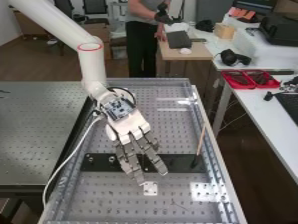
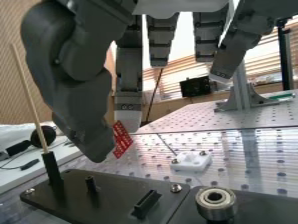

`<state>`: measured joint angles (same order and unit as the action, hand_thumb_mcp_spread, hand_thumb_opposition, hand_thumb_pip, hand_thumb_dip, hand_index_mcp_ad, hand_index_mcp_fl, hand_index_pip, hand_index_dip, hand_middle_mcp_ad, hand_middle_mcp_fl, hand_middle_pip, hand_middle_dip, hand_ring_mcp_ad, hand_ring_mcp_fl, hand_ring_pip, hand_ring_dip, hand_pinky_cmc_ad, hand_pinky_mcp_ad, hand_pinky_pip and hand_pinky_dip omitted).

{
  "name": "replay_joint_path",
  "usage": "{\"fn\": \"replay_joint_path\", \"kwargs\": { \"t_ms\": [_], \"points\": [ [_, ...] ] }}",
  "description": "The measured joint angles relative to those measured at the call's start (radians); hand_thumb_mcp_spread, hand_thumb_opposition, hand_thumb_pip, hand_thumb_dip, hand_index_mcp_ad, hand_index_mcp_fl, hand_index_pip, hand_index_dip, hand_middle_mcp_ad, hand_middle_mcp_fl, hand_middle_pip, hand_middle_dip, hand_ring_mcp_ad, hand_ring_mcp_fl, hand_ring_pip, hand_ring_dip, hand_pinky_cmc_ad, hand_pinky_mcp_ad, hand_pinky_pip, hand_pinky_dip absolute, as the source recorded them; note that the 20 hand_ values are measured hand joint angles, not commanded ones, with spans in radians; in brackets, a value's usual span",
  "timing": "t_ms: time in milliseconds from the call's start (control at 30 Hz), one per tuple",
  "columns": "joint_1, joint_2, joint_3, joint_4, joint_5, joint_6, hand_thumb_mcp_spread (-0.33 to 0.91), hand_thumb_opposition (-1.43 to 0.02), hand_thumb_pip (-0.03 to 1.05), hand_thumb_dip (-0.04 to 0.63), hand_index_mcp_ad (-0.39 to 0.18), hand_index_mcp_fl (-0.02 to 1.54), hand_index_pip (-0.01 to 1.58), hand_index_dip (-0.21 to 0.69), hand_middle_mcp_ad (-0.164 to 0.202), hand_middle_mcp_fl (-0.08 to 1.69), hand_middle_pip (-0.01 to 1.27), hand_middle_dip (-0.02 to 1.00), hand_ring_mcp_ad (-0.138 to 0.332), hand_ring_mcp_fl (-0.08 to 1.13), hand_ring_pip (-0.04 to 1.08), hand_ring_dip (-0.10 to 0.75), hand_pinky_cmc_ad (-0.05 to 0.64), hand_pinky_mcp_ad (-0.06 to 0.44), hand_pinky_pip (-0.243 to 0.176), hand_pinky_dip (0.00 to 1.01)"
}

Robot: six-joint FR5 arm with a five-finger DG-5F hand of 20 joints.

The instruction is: Grab the pcb board and place it in the clear container

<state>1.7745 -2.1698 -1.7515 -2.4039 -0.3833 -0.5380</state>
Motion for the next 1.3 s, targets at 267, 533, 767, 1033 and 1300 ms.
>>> {"fn": "replay_joint_path", "kwargs": {
  "t_ms": [267, 533, 767, 1033, 1300],
  "points": [
    [0.034, 0.074, -0.046, 0.060, 0.006, -0.062, 0.42, -0.95, 0.60, 0.251, -0.021, 0.36, 1.53, 0.098, 0.042, 0.02, 0.14, 0.13, 0.244, 0.00, 0.11, 0.028, 0.335, 0.195, -0.106, 0.67],
    [0.106, 0.151, -0.078, 0.067, 0.007, -0.116, 0.42, -0.95, 0.60, 0.251, -0.021, 0.36, 1.53, 0.098, 0.042, 0.02, 0.14, 0.13, 0.244, 0.00, 0.11, 0.028, 0.335, 0.199, -0.106, 0.67],
    [0.177, 0.185, -0.079, 0.039, -0.012, -0.134, 0.42, -0.95, 0.60, 0.251, -0.021, 0.36, 1.53, 0.098, 0.045, 0.02, 0.14, 0.13, 0.244, 0.00, 0.11, 0.028, 0.335, 0.195, -0.106, 0.67],
    [0.264, 0.196, -0.047, -0.043, -0.034, -0.064, 0.42, -0.95, 0.60, 0.251, -0.021, 0.37, 1.53, 0.098, 0.045, 0.04, 0.14, 0.13, 0.244, 0.00, 0.11, 0.028, 0.335, 0.195, -0.106, 0.67],
    [0.333, 0.161, 0.036, -0.161, -0.076, 0.061, 0.42, -0.95, 0.60, 0.251, -0.021, 0.37, 1.53, 0.099, 0.042, 0.04, 0.14, 0.13, 0.244, 0.00, 0.11, 0.028, 0.335, 0.195, -0.106, 0.67]
  ]
}}
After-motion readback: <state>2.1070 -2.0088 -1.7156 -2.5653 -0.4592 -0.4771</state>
